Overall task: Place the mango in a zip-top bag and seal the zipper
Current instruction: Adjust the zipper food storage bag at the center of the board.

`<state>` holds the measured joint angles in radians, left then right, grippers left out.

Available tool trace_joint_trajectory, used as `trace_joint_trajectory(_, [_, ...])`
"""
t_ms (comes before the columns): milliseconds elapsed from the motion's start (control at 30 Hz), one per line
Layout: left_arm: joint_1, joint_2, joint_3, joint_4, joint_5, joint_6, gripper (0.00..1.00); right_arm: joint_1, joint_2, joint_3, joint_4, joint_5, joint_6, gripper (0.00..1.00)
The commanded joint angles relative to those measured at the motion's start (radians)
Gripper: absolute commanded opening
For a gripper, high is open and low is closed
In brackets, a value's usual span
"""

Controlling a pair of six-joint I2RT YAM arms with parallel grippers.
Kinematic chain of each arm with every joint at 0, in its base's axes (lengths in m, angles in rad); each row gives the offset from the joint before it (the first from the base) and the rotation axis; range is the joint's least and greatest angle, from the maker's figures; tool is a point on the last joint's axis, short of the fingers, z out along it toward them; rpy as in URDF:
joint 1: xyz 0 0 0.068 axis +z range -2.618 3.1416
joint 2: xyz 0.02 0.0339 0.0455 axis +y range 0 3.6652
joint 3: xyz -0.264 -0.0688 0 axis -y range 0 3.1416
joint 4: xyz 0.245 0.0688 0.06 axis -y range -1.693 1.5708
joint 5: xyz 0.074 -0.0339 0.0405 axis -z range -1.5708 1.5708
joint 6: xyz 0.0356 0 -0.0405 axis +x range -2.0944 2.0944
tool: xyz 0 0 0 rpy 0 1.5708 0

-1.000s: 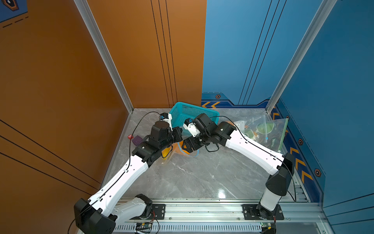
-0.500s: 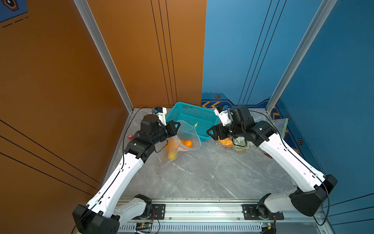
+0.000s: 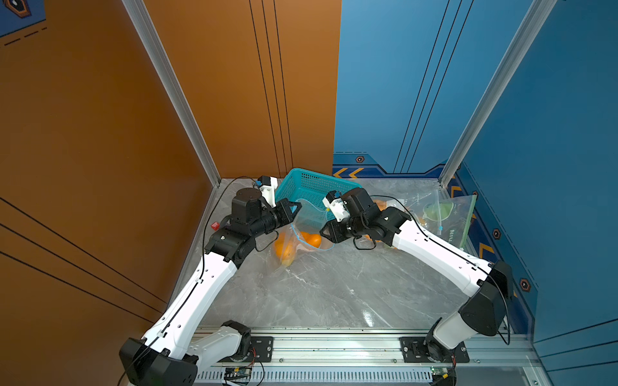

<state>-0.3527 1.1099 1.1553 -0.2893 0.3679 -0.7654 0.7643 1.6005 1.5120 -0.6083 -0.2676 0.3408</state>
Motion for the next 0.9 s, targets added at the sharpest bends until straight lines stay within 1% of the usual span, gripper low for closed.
trace_joint_trajectory(0, [-0.003,-0.009,0.051,0.007,0.061,-0.008,0.0,-0.004,-0.067,0.036,-0.004,0.096,0.006,0.11])
trace_joint_trajectory(67, [-0.003,0.008,0.066,0.006,0.105,-0.008,0.0,-0.005,-0.111,0.071,-0.057,0.135,0.002,0.04])
trace_joint_trajectory(133, [-0.006,0.031,0.085,0.007,0.173,-0.005,0.0,-0.005,-0.136,0.136,-0.145,0.162,0.009,0.01])
trace_joint_trajectory(233, [-0.018,0.068,0.108,0.006,0.285,0.008,0.0,-0.006,-0.152,0.227,-0.308,0.21,0.054,0.0])
trace_joint_trajectory(300, [-0.032,0.092,0.118,0.006,0.333,0.012,0.0,-0.005,-0.159,0.252,-0.38,0.221,0.085,0.01])
trace_joint_trajectory(367, [-0.06,0.121,0.126,0.006,0.359,0.031,0.0,-0.002,-0.173,0.228,-0.401,0.223,0.123,0.03])
trace_joint_trajectory(467, [-0.086,0.166,0.121,0.005,0.364,0.057,0.0,-0.001,-0.185,0.143,-0.364,0.232,0.165,0.05])
trace_joint_trajectory(500, [-0.091,0.18,0.118,0.005,0.359,0.073,0.0,0.0,-0.186,0.115,-0.338,0.226,0.176,0.07])
trace_joint_trajectory(567, [-0.091,0.215,0.11,0.003,0.34,0.108,0.0,-0.002,-0.18,0.067,-0.283,0.213,0.183,0.14])
trace_joint_trajectory(700, [-0.085,0.287,0.13,0.004,0.337,0.2,0.0,-0.036,-0.158,0.076,-0.272,0.207,0.144,0.29])
trace_joint_trajectory(733, [-0.087,0.303,0.141,0.004,0.335,0.23,0.0,-0.052,-0.157,0.085,-0.27,0.191,0.131,0.34])
trace_joint_trajectory(767, [-0.09,0.315,0.152,0.004,0.336,0.26,0.0,-0.056,-0.16,0.092,-0.266,0.167,0.115,0.42])
trace_joint_trajectory(833, [-0.096,0.333,0.172,0.003,0.346,0.314,0.0,-0.116,-0.173,0.104,-0.254,0.129,0.086,0.56])
trace_joint_trajectory(867, [-0.101,0.339,0.183,0.004,0.35,0.34,0.0,-0.139,-0.181,0.109,-0.247,0.092,0.068,0.6])
